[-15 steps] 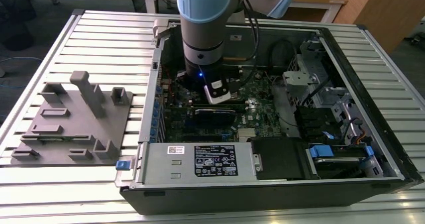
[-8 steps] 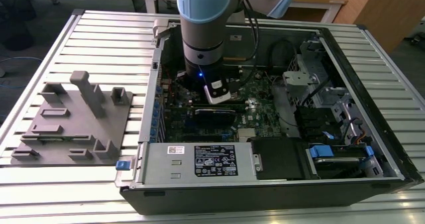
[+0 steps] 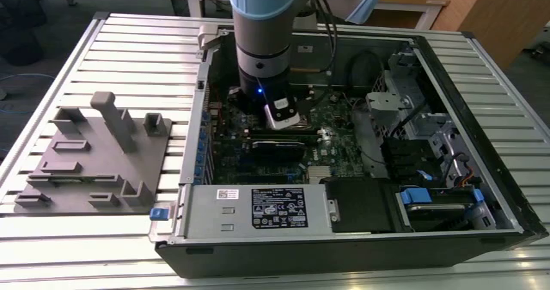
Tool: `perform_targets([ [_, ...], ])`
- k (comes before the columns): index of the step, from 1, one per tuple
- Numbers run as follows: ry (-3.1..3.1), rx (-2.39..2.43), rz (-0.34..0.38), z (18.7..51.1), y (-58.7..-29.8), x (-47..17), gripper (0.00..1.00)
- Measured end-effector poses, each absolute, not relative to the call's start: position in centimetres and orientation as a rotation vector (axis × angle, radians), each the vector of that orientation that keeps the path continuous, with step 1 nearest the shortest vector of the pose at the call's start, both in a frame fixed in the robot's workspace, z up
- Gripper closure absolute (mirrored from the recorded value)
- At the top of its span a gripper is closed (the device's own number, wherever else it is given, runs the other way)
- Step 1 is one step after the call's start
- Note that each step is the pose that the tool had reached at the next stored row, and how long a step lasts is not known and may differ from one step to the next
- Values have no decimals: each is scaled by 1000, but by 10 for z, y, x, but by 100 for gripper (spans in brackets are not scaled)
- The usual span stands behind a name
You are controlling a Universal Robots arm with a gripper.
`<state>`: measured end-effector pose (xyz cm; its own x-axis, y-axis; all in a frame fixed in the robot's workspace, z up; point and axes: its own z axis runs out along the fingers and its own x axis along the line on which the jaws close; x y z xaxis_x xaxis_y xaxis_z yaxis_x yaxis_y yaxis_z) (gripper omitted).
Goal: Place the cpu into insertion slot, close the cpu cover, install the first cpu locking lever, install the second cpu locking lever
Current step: 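Install the second cpu locking lever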
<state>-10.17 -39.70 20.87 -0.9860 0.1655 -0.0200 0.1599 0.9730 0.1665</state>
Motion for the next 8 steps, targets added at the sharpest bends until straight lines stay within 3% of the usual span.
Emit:
perform_targets([
  [8, 3087, 255, 256, 230, -397, -102, 89],
])
